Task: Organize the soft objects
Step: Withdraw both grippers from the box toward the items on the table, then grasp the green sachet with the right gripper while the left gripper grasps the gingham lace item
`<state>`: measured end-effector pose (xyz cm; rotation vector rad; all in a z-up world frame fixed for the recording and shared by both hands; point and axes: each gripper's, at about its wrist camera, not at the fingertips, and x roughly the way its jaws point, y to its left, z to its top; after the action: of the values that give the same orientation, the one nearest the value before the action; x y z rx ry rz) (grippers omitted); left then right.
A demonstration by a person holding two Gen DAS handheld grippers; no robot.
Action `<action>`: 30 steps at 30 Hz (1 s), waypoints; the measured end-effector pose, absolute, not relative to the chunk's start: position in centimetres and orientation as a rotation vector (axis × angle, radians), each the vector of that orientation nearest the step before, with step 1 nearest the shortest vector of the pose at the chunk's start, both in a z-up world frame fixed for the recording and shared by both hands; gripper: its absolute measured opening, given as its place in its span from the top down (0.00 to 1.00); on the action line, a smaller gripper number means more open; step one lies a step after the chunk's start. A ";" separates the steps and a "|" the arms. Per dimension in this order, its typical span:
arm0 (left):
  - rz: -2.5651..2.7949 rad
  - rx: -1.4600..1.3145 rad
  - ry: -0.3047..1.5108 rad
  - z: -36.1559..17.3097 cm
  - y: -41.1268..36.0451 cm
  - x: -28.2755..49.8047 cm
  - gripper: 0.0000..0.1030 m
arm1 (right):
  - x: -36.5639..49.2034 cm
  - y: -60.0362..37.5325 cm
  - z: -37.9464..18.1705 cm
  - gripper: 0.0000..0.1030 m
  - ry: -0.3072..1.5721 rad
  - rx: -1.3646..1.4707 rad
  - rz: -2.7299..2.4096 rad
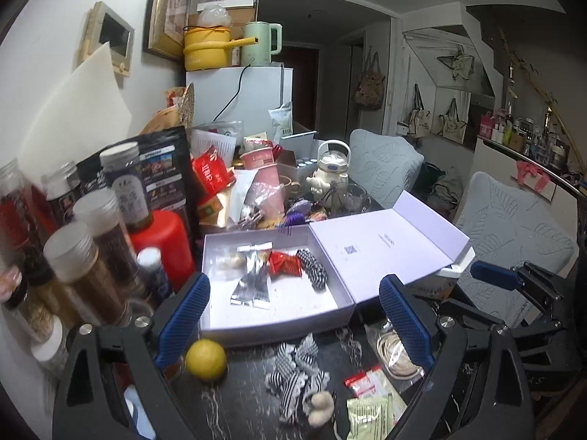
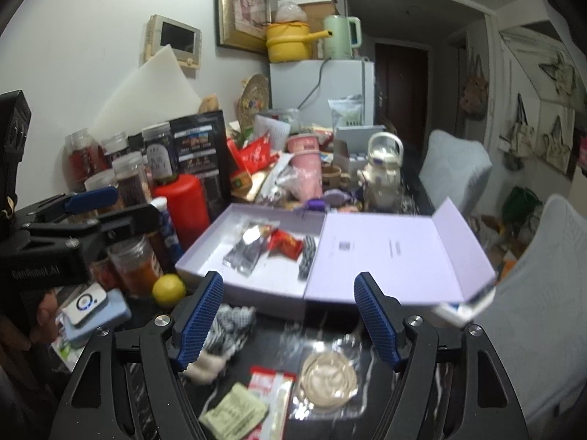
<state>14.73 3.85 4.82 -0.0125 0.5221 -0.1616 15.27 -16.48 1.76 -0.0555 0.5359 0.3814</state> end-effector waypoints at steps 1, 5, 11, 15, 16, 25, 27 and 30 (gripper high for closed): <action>-0.163 -0.016 0.529 4.5 4.0 14.3 0.08 | 14.9 -16.6 1.5 0.27 0.540 -0.051 0.379; -0.193 -0.020 0.558 3.0 4.1 13.2 0.08 | 13.7 -16.9 0.0 0.27 0.578 -0.034 0.359; -0.219 -0.037 0.618 0.2 4.3 11.7 0.08 | 11.9 -17.1 -2.5 0.27 0.639 -0.014 0.334; -0.229 -0.053 0.662 -1.6 4.4 11.1 0.08 | 11.0 -16.6 -4.3 0.27 0.674 -0.020 0.322; -0.235 -0.063 0.675 -2.1 4.5 11.0 0.08 | 10.9 -16.5 -4.7 0.27 0.684 -0.018 0.319; -0.213 -0.089 0.765 -6.4 6.1 10.1 0.08 | 10.5 -14.8 -9.5 0.27 0.794 -0.011 0.319; -0.210 -0.094 0.787 -7.2 6.4 10.0 0.08 | 10.6 -14.4 -10.5 0.27 0.822 -0.010 0.324; -0.205 -0.113 0.817 -8.5 7.2 9.9 0.08 | 10.8 -13.6 -11.9 0.27 0.853 -0.009 0.325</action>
<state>9.87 7.18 -8.46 -0.1128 0.8167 -0.2049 10.81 -13.60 -11.86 -0.0092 0.8527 0.3247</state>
